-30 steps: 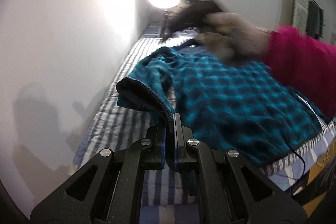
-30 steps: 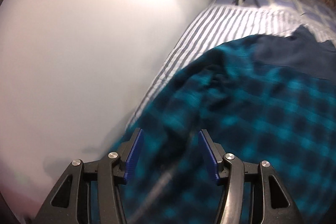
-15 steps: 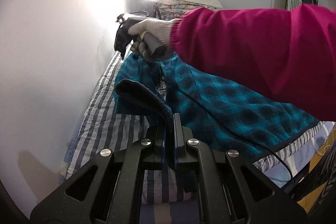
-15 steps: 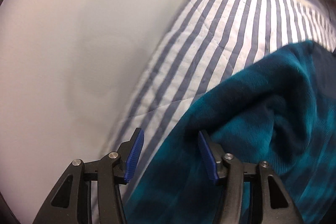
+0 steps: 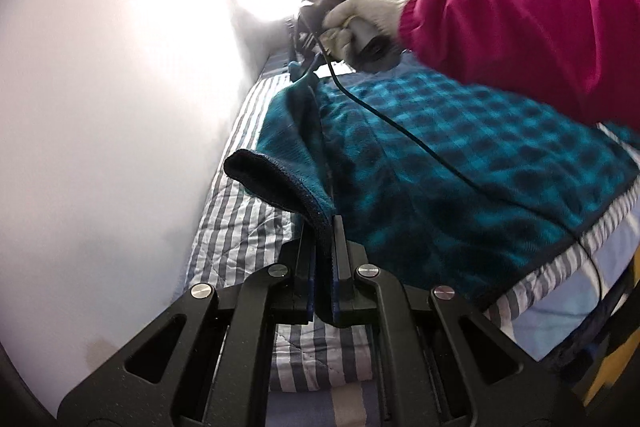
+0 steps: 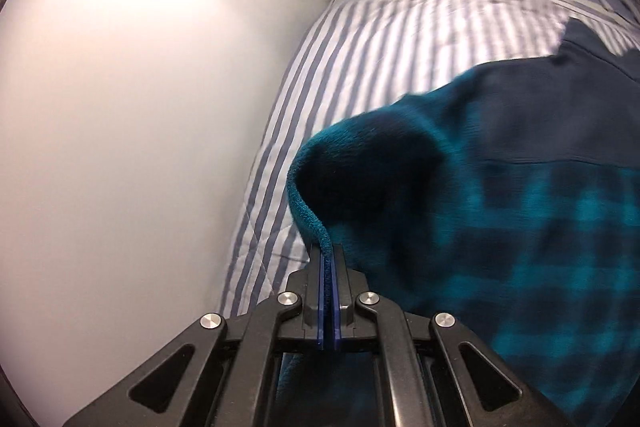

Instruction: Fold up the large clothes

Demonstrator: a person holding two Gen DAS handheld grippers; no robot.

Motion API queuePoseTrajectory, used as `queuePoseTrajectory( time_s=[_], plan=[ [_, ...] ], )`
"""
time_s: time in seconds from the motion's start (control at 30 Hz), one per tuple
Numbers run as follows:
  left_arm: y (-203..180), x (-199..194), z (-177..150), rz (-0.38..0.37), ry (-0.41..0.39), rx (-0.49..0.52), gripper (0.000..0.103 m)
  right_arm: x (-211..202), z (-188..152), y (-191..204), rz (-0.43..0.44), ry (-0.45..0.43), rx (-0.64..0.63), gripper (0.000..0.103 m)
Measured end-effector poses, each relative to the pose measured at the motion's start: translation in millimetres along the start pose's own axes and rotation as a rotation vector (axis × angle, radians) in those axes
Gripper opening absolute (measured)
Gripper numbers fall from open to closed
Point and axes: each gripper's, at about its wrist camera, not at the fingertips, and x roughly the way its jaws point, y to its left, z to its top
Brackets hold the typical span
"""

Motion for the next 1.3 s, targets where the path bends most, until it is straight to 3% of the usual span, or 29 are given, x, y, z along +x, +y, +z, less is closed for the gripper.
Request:
queuePoseTrajectory(
  time_s=[0.1,0.23,0.37,0.47,0.5,0.53,0.7,0.77,0.87,1.0,1.13,1.23,1.3],
  plan=[
    [-19,-3,-6,-0.003,-0.006,0.088,0.003,-28,-11,-41,0.057,-0.037,0.046,0.000],
    [-44,-4,-18,-0.017,0.013,0.197,0.003,-49,-22,-81,0.067,-0.057,0.097,0.000],
    [-66,-6,-31,-0.015,0.031,0.301,0.004,-46,-45,-109,0.062,-0.029,0.126,0.001],
    [-73,-9,-41,-0.015,0.052,0.342,0.007,-38,-55,-116,-0.026,-0.004,0.092,0.010],
    [-74,-11,-44,-0.021,0.059,0.349,0.007,-36,-58,-117,-0.084,0.006,0.068,0.021],
    [-74,-15,-49,-0.023,0.066,0.356,0.008,-38,-62,-118,-0.125,0.009,0.049,0.026],
    [-60,-34,-65,-0.038,0.096,0.336,0.008,-62,-82,-128,-0.157,0.011,0.008,0.031],
    [-52,-44,-65,-0.047,0.098,0.311,0.008,-79,-90,-131,-0.157,0.000,-0.015,0.031],
    [-33,-48,-55,-0.077,0.118,0.202,0.008,-109,-113,-124,-0.075,-0.008,-0.018,0.031],
    [13,-31,-37,-0.167,0.154,-0.075,0.009,-150,-156,-110,0.004,-0.013,-0.072,0.032],
    [44,14,-25,-0.318,0.247,-0.284,0.010,-182,-201,-89,0.076,-0.007,-0.144,0.035],
    [54,50,-24,-0.372,0.318,-0.403,0.019,-202,-237,-71,0.128,-0.009,-0.195,0.042],
    [58,69,-29,-0.406,0.360,-0.472,0.036,-209,-261,-64,0.149,0.003,-0.217,0.044]
  ],
)
